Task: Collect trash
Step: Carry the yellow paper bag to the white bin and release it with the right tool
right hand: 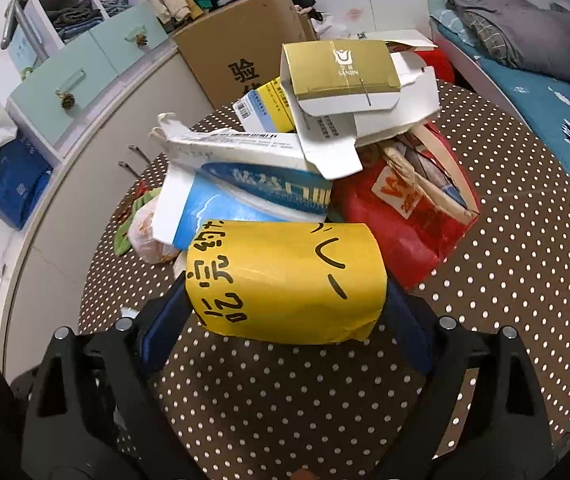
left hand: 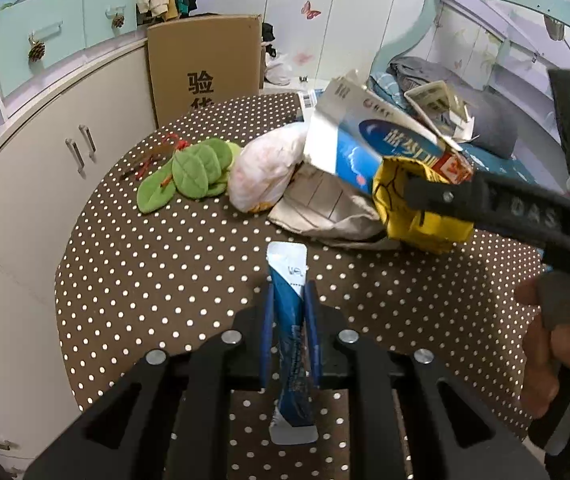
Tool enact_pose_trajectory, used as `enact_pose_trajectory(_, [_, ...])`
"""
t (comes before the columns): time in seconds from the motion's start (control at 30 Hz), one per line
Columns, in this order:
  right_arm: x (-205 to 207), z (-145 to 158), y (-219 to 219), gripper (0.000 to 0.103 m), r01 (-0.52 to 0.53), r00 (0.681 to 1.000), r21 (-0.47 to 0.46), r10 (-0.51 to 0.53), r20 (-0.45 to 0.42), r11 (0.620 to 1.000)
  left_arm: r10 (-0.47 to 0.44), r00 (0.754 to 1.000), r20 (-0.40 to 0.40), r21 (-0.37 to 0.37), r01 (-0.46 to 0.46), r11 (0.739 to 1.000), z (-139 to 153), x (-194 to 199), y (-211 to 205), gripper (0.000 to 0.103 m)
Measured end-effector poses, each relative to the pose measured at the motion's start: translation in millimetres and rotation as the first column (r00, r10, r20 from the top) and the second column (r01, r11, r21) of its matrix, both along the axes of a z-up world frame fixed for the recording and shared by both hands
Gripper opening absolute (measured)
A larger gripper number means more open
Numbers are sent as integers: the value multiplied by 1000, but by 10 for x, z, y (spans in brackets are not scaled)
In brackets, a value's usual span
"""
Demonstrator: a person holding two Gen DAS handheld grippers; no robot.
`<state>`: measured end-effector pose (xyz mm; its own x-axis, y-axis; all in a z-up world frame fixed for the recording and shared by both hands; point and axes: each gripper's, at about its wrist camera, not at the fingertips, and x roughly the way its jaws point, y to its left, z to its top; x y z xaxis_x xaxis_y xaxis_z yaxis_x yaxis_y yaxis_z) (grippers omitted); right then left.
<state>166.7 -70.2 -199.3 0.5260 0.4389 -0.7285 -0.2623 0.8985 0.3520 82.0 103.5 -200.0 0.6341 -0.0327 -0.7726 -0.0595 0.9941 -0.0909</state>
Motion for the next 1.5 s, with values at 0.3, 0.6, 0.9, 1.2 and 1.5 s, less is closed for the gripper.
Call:
enact_pose_trajectory(0.3, [-329, 331, -493, 88, 30, 996, 69, -36, 78, 997, -49, 997, 60, -8, 50, 999, 263, 36, -204, 15])
enact_pose_trajectory(0.6, [-558, 621, -1319, 88, 146, 974, 161, -170, 150, 976, -165, 976, 144, -8, 168, 986, 632, 162, -756, 15])
enact_pose_trajectory(0.9, [-798, 834, -2483, 88, 363, 889, 227, -409, 207, 904, -360, 910, 204, -22, 372, 928, 916, 361, -1751, 15])
enact_pose_trajectory(1.2, [-1061, 439, -3690, 88, 623, 746, 224, -655, 116, 750, -523, 830, 194, -53, 541, 839, 887, 562, -2844, 15])
enact_pose_trajectory(1.5, [-988, -352, -4361, 88, 755, 653, 157, -753, -81, 637, -646, 763, 6, -103, 643, 758, 185, 919, -3967, 15])
